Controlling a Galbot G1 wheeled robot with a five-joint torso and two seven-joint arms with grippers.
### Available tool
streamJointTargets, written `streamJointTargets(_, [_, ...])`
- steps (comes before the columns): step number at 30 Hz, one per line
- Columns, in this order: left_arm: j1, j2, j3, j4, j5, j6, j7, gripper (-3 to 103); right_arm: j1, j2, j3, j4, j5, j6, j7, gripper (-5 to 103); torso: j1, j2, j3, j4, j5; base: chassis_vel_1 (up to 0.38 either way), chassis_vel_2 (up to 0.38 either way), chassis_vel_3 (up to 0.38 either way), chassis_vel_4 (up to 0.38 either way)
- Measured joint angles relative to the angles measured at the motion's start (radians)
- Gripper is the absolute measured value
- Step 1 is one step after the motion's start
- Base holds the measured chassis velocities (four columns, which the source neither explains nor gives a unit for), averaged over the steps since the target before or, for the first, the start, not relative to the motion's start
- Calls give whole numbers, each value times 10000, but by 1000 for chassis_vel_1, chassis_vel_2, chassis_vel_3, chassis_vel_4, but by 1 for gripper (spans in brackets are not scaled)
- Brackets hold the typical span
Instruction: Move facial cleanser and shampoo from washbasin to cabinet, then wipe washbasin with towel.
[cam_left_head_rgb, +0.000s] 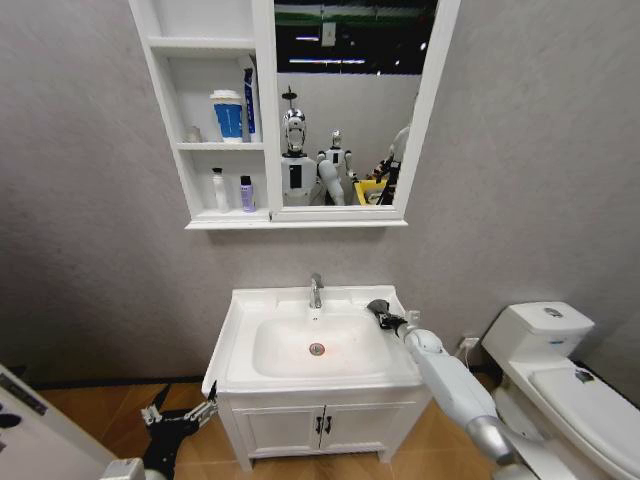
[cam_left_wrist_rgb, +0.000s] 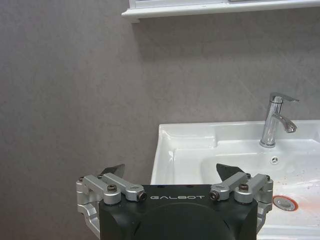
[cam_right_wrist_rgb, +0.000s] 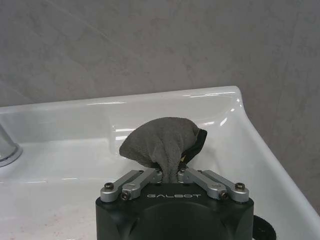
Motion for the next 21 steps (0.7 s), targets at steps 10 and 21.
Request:
streamJointTargets(10, [0,0,0,0,-1,0,0,100,-1889,784,-996,2561,18,-529,1543,5,-1,1,-1,2,-2,0,0,0,0])
streamJointTargets(21, [0,0,0,2,-1,-1,2,100,-1342,870,-1115,863,-216,-702,2597,5,0,1,-1,1,-2,0,0,0,0])
